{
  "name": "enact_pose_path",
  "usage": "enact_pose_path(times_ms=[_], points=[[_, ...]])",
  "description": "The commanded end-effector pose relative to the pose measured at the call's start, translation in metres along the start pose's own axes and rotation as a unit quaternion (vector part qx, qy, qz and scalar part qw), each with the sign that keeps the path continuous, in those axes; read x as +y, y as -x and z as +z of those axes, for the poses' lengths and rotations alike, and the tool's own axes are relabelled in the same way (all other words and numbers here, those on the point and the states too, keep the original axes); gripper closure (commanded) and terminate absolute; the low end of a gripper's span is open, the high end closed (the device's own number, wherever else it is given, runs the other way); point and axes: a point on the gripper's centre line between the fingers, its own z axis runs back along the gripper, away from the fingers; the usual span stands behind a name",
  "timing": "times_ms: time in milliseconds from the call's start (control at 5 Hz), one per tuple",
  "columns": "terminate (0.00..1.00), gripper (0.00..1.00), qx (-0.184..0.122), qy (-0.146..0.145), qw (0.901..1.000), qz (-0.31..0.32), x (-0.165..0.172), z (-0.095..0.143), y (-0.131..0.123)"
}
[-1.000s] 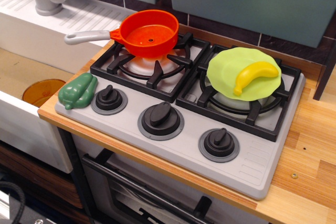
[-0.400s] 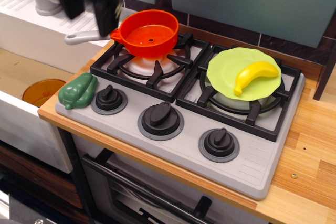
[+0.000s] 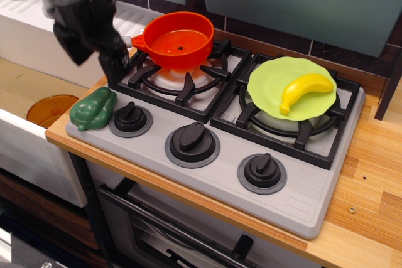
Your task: End effector transition from object to object
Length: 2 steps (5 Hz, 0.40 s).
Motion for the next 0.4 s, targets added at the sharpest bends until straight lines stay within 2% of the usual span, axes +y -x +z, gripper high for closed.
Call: enact_pose_path(times_ms=[0, 200], points=[[0.00, 0.00, -0.071, -0.023, 0.9972, 0.004, -0.003, -0.035, 0.007], [0.00, 0.00, -0.075, -0.032, 0.9967, 0.005, -0.004, -0.045, 0.011]])
